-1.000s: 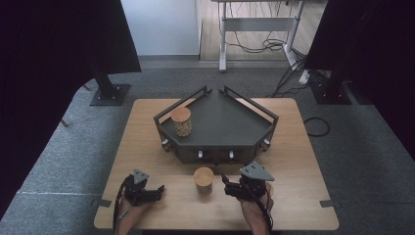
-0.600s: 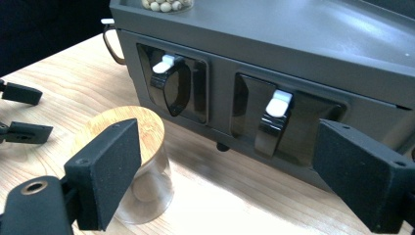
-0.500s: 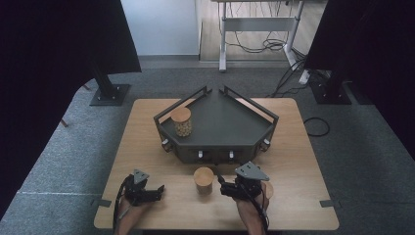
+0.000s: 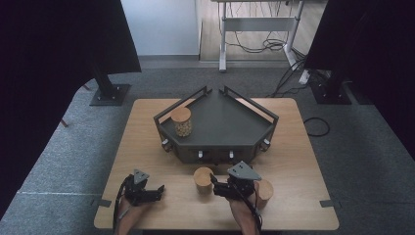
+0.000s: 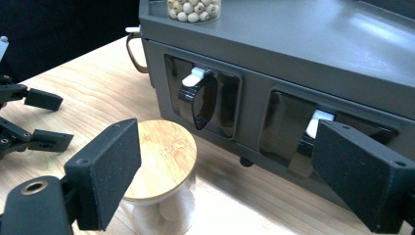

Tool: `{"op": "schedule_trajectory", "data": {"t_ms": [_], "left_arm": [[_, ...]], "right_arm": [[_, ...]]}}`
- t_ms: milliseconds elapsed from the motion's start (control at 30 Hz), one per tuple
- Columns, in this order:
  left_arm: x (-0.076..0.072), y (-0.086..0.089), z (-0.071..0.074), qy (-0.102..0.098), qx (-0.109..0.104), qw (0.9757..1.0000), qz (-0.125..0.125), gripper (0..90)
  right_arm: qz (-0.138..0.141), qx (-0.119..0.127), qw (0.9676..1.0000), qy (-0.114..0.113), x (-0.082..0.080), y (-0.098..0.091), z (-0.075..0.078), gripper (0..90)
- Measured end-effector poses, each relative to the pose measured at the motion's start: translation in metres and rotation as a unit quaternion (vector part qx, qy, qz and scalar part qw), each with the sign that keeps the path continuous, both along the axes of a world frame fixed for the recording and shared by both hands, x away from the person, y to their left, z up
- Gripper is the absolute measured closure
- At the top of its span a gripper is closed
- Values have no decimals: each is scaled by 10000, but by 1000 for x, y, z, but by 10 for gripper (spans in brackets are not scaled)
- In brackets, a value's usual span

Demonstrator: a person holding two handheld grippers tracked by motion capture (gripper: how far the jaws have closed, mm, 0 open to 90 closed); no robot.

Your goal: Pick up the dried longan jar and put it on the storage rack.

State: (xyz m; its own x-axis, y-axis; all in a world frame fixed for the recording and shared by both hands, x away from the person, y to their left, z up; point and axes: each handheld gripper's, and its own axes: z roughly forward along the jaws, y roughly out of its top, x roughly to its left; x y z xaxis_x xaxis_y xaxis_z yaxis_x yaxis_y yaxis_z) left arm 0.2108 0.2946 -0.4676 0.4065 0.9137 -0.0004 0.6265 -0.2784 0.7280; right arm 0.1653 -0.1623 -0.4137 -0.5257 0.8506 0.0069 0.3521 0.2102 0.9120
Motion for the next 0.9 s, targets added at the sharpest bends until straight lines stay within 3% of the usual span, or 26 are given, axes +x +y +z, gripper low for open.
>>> {"op": "schedule_trajectory", "data": {"t_ms": [900], "left_arm": [[1,0,0,7,2,10000,-20,43]], "right_arm": [[297,-30,9996,-10,9,28,-10,103]]}}
